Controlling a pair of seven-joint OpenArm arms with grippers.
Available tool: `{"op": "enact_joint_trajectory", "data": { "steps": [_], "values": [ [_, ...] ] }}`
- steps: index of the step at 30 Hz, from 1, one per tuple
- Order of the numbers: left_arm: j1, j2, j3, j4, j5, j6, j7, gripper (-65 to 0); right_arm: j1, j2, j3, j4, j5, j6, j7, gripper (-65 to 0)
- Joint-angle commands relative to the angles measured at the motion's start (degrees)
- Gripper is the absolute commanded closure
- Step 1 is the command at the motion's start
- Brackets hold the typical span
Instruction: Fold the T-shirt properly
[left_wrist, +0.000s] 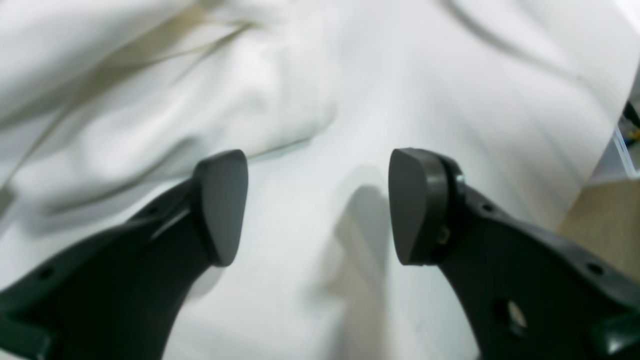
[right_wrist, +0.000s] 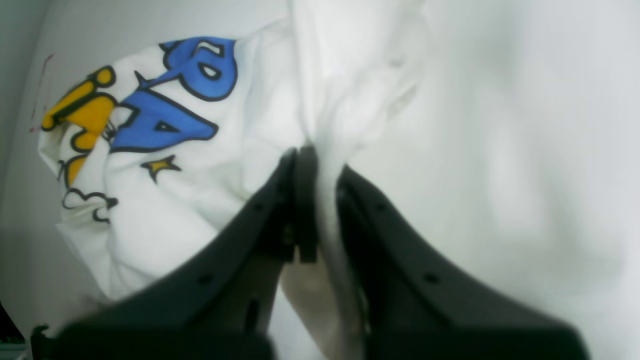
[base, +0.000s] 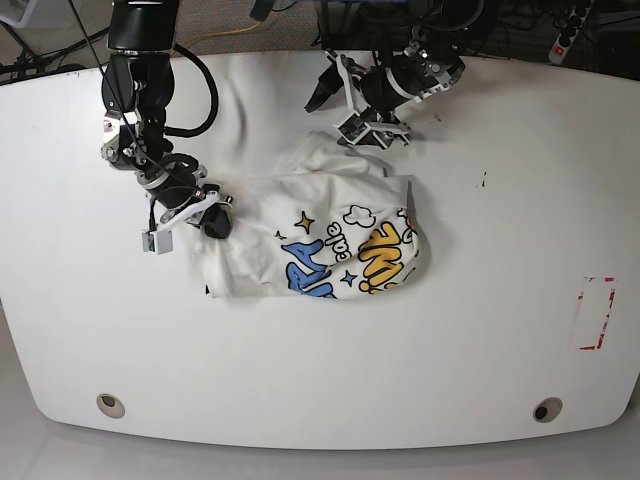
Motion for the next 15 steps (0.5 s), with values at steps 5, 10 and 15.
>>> {"op": "enact_joint_trajectory", "data": {
  "steps": [5, 10, 15],
  "values": [
    [-4.22, 0.68, 1.87, -4.18, -0.57, -0.03, -1.52, -41.1, 0.92, 0.48, 0.24, 1.4, 1.03, 0.52, 1.2, 0.0],
    [-7.03, 2.88, 2.31, -7.96, -0.57, 0.06, -1.52, -41.0, 0.92, 0.48, 0.24, 1.4, 1.03, 0.52, 1.2, 0.0],
    [-8.35, 2.88, 2.31, -10.34, -0.57, 3.14, -1.52, -30.0, 0.92, 0.48, 0.24, 1.4, 1.03, 0.52, 1.2, 0.0]
  ]
}}
